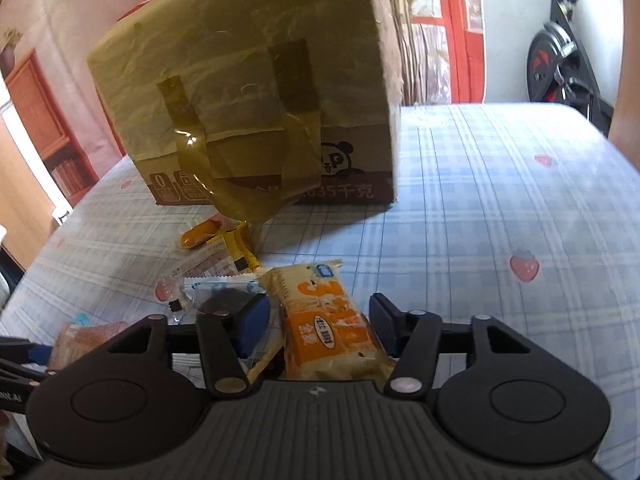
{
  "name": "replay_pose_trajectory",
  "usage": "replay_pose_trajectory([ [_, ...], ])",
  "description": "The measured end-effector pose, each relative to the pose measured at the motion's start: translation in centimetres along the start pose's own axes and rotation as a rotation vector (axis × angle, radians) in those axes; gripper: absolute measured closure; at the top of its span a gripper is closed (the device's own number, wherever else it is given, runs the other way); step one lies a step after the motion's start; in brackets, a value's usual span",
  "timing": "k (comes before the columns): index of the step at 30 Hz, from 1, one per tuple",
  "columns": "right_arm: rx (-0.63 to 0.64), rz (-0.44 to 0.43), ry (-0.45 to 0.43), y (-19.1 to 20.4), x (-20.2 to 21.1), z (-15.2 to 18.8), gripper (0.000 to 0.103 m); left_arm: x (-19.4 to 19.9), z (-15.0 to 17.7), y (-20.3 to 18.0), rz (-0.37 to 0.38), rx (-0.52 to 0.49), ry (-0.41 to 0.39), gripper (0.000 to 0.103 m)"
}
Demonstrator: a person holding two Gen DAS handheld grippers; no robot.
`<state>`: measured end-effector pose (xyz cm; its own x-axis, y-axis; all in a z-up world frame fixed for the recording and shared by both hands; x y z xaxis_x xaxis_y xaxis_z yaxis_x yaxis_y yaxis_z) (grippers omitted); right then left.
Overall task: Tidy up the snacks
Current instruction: 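Close the left tool on the clear pastry bag while the right tool grips the orange bar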
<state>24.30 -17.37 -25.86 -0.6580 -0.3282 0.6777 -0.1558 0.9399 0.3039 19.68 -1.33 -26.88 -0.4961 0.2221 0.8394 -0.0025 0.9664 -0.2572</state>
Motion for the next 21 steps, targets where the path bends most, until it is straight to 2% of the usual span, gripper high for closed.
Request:
replay_pose_trajectory([
  [3,-0.005,0.01,0.009,-0.2,-0.3,0.3,0.046,0.0,0.0,0.0,0.002,-0.001,0.0,0.02],
  [5,-0.012,0.008,0.015,-0.2,-0.5,0.5,0.051,0.1,0.0,0.1,0.009,0.006,-0.003,0.02],
  [6,-0.016,0.01,0.014,-0.3,-0.4,0.6,0.057,0.2,0.0,0.2,0.016,0.016,-0.008,0.02],
  [7,-0.02,0.01,0.01,-0.3,-0.3,0.6,0.058,0.3,0.0,0.3,0.023,0.026,-0.013,0.021],
  [21,-0.064,0.025,-0.078,-0.7,2.2,0.6,0.061,2.1,-0.7,0.6,0.014,0.031,-0.115,0.023],
])
Point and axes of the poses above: each gripper's, at about its wrist camera, not at the fingertips, and x roughly against the way its jaws point, y to its left, z to its underside, the point moved 6 cm from there along -x, roughly the way its jaws point
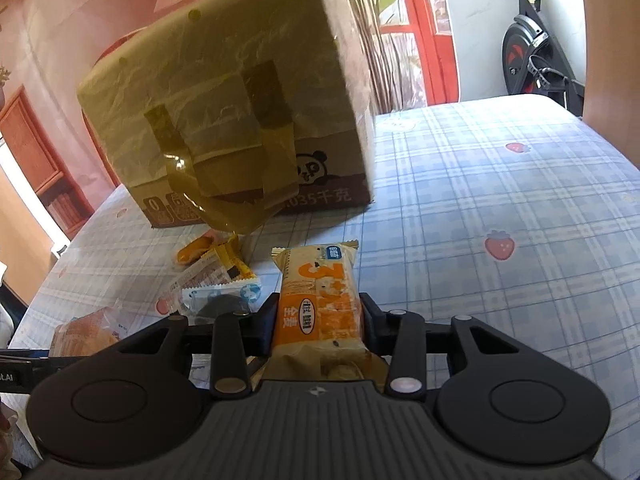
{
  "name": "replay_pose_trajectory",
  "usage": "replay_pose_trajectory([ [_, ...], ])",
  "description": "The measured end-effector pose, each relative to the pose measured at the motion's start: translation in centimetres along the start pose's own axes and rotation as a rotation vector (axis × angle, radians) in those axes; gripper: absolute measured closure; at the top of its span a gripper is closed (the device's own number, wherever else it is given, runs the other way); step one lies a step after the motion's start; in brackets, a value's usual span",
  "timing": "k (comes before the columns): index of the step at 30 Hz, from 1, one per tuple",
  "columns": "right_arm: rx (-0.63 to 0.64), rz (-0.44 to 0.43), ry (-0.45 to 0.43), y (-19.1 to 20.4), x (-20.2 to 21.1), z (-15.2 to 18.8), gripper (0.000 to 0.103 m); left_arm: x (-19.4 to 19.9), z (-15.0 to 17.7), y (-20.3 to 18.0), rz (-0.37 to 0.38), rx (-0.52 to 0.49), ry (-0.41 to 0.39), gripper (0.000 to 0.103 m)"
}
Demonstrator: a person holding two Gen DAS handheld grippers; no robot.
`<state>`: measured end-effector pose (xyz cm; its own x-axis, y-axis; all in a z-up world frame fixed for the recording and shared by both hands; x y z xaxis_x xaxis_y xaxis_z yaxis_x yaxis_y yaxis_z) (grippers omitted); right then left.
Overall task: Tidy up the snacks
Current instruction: 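Close the left tool on the clear pastry bag while the right tool grips the orange bar, then lift the pastry bag and orange bar and carry them over the box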
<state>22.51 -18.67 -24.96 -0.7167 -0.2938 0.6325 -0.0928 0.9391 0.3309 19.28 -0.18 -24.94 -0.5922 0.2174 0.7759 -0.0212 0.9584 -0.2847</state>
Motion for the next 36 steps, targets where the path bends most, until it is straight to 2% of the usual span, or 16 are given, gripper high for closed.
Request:
replay_pose_trajectory([
  [10,0.032,-0.023,-0.091,1.5,2.4,-2.5,0.061,3.3,-3.1,0.3,-0.028,-0.037,-0.133,0.023],
  [21,0.073,-0.062,-0.177,4.1,5.1,-5.8,0.061,7.9,-8.3,0.0,-0.011,-0.079,-0.302,0.023],
  [29,0.113,-0.095,-0.251,6.4,7.3,-9.5,0.061,11.4,-13.2,-0.7,0.012,-0.124,-0.412,0.023],
  [36,0.161,-0.095,-0.314,8.4,7.8,-13.7,0.061,13.4,-17.3,-1.3,0.029,-0.167,-0.469,0.023],
])
Point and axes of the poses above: each gripper's, at about its wrist camera, not at the fingertips, and x roughly against the way its jaws point, y to its left, z to its underside, the point moved 6 cm from there along -x, roughly the way its jaws point
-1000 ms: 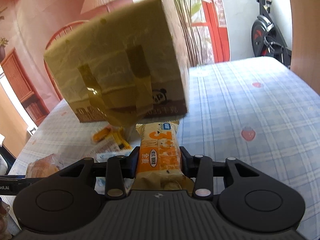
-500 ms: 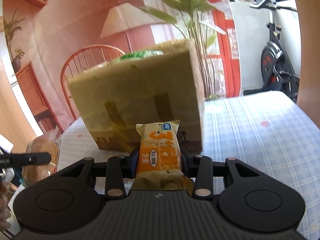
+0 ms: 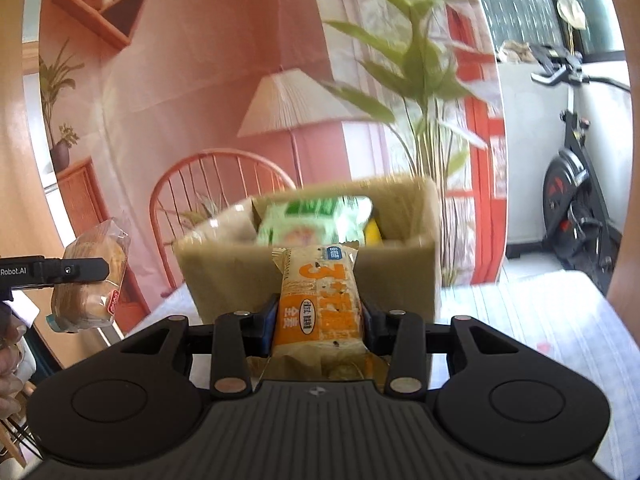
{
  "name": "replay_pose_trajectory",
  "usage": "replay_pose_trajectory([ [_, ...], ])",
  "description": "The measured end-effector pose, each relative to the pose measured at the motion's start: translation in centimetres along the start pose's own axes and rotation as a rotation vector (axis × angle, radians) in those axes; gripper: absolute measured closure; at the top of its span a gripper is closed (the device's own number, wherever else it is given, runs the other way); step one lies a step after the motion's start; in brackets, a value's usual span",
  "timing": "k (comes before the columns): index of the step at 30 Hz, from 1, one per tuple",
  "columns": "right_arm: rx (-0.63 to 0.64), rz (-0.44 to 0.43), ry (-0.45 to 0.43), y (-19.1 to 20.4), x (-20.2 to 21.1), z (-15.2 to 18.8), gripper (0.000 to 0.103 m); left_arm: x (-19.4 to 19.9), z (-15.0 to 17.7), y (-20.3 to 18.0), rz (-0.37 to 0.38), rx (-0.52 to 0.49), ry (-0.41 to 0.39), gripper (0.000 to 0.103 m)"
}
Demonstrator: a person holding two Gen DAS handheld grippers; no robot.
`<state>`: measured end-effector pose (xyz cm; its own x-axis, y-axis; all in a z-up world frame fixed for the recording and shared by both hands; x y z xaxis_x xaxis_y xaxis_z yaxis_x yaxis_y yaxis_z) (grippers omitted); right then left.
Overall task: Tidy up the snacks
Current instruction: 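Lift the pastry bag and orange bar and carry them over the box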
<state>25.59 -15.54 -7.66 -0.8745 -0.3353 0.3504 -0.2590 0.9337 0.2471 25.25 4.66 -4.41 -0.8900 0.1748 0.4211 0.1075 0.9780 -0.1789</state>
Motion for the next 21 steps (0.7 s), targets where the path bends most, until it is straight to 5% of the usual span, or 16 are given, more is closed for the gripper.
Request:
replay_pose_trajectory([
  [11,0.015,0.02,-0.044,-0.8,-4.1,-5.6,0.061,-4.9,-5.7,0.1,0.031,-0.053,0.017,0.023],
  [21,-0.012,0.037,-0.025,-2.9,-8.8,-7.4,0.061,-12.2,-8.6,-1.5,0.146,-0.023,0.066,0.023],
])
Point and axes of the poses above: each gripper's, at about its wrist camera, not at the fingertips, and x roughly against the way its jaws point, y to its left, z to its underside, the point moved 6 cm from there along -x, roughly the way its jaws point
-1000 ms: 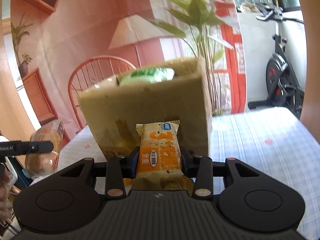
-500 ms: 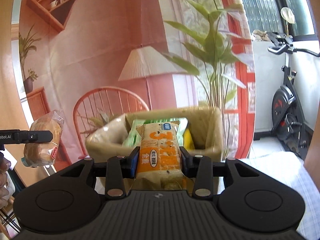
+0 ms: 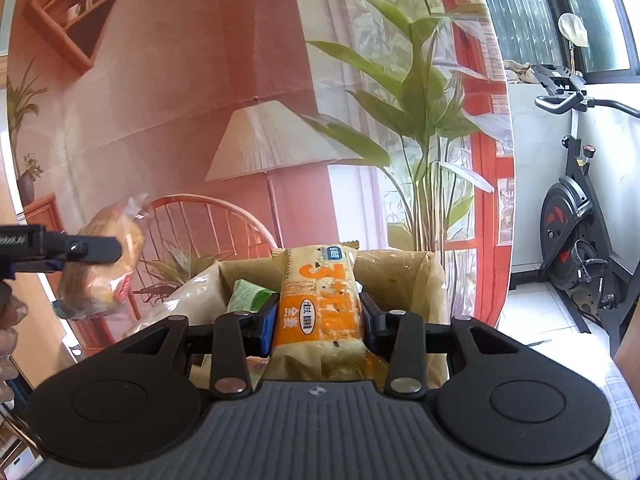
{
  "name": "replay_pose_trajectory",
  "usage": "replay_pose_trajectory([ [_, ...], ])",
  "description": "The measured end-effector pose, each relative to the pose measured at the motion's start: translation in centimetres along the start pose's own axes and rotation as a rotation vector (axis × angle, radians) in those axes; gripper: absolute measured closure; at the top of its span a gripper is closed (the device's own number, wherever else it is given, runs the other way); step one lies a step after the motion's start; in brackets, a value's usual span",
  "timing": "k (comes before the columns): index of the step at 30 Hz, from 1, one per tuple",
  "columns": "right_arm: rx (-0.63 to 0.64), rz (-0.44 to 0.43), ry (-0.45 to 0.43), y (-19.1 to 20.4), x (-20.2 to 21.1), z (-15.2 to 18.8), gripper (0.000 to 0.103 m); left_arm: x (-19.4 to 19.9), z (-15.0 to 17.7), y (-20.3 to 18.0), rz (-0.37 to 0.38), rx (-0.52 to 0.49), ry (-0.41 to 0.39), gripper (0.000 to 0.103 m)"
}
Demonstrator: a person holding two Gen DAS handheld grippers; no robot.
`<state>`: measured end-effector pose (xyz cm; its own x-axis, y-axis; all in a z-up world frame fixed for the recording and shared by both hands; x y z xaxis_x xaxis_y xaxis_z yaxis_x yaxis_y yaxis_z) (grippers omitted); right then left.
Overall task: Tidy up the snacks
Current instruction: 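Lift the pastry bag and orange bar and carry them over the box, then open both tools to drop the pastry bag and orange bar into the box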
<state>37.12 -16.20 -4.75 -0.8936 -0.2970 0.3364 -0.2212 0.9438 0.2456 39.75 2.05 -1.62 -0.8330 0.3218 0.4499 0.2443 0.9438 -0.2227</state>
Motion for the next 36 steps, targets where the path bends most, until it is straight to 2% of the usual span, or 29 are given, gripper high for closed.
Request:
replay_pose_trajectory([
  [10,-0.022,0.07,0.037,-1.8,-4.4,-0.3,0.061,-6.5,1.1,0.6,0.04,-0.018,0.096,0.023],
  [19,-0.037,0.093,0.077,-2.3,-7.5,0.5,0.061,-9.8,1.6,1.2,0.033,-0.015,0.15,0.023],
  [25,-0.038,0.11,0.089,-2.7,-8.9,0.3,0.061,-10.7,1.5,1.4,0.045,-0.011,0.176,0.022],
  [28,-0.033,0.113,0.096,-2.8,-9.3,0.4,0.058,-10.6,1.3,1.2,0.026,-0.038,0.179,0.02],
  [30,-0.032,0.117,0.096,-2.9,-9.3,0.4,0.056,-10.4,0.9,1.0,-0.003,-0.067,0.164,0.015],
  [32,-0.04,0.116,0.09,-3.0,-9.1,0.3,0.049,-10.2,0.6,0.9,-0.014,-0.083,0.154,0.014],
  [36,-0.038,0.109,0.084,-2.8,-8.5,0.1,0.049,-9.3,-0.2,0.8,-0.008,-0.081,0.121,0.014],
])
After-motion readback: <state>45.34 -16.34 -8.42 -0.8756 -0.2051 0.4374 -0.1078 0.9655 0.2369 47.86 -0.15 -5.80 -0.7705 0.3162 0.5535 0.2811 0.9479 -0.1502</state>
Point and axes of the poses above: each gripper's, at about its wrist camera, not at the fingertips, and x roughly against the way its jaws point, y to its left, z to its underside, the point moved 6 cm from there along -x, roughly the way its jaws point
